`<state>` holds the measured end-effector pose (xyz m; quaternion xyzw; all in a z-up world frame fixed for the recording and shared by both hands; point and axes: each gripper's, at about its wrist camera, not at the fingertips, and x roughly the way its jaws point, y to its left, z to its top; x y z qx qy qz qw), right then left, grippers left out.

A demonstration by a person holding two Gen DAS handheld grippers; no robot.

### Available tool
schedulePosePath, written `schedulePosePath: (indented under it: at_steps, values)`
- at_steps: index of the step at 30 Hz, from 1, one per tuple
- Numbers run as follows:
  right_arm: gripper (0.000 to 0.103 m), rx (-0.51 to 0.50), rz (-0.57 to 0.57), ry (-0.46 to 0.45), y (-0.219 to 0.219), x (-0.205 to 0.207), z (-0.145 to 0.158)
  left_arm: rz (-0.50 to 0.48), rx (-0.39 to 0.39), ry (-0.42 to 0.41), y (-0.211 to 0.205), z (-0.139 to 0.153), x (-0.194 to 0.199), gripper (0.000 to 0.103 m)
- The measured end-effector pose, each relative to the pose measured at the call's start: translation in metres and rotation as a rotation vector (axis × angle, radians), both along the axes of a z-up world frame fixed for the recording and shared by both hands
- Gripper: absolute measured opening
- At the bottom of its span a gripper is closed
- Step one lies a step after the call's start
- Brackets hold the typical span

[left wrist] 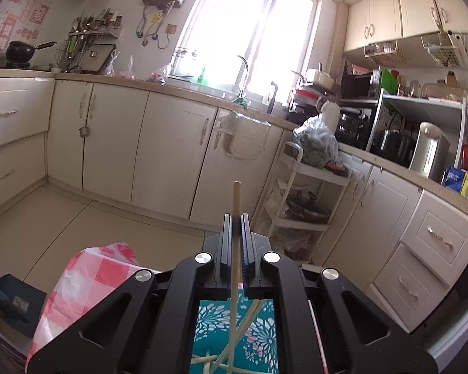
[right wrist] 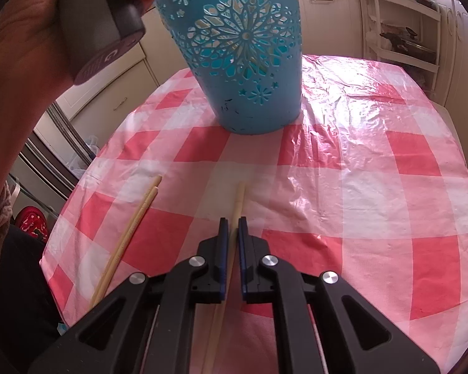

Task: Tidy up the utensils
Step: 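Open the left gripper to drop the chopstick into the basket, then close the right gripper on a chopstick and lift it over the basket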

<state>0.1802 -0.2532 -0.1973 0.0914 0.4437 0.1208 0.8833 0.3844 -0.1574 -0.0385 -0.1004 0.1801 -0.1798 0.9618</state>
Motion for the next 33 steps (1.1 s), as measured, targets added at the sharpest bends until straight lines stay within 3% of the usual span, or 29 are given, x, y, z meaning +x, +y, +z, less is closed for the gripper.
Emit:
schedulePosePath:
  at_steps: [5, 7, 9, 15, 19, 26, 28, 33]
  values:
    - [0.007, -0.023, 0.000, -0.004, 0.004, 0.000, 0.000, -0.027, 0.094, 0.073, 0.009, -0.013, -0.015, 0.009]
    - [0.007, -0.028, 0.000, -0.005, 0.005, 0.000, 0.000, -0.019, 0.110, 0.100, 0.022, -0.016, -0.025, 0.021]
    - [0.007, -0.027, -0.001, -0.005, 0.005, 0.000, 0.000, 0.004, 0.113, 0.111, 0.039, -0.017, -0.038, 0.041]
    - [0.008, -0.039, 0.000, -0.008, 0.008, -0.001, 0.001, 0.067, 0.043, 0.152, 0.100, -0.015, -0.079, 0.061]
    - [0.011, -0.056, 0.005, -0.013, 0.010, -0.003, 0.001, 0.105, -0.009, 0.183, 0.135, -0.024, -0.093, 0.067]
    - [0.010, -0.222, 0.020, -0.049, 0.031, -0.007, 0.003, 0.165, -0.038, 0.278, 0.161, -0.048, -0.076, 0.067]
    - [0.007, -0.199, 0.008, -0.040, 0.025, -0.007, 0.002, 0.175, -0.047, 0.299, 0.165, -0.052, -0.072, 0.067]
    - [0.006, -0.032, -0.032, -0.011, 0.001, -0.015, 0.014, 0.188, -0.052, 0.315, 0.168, -0.053, -0.070, 0.068]
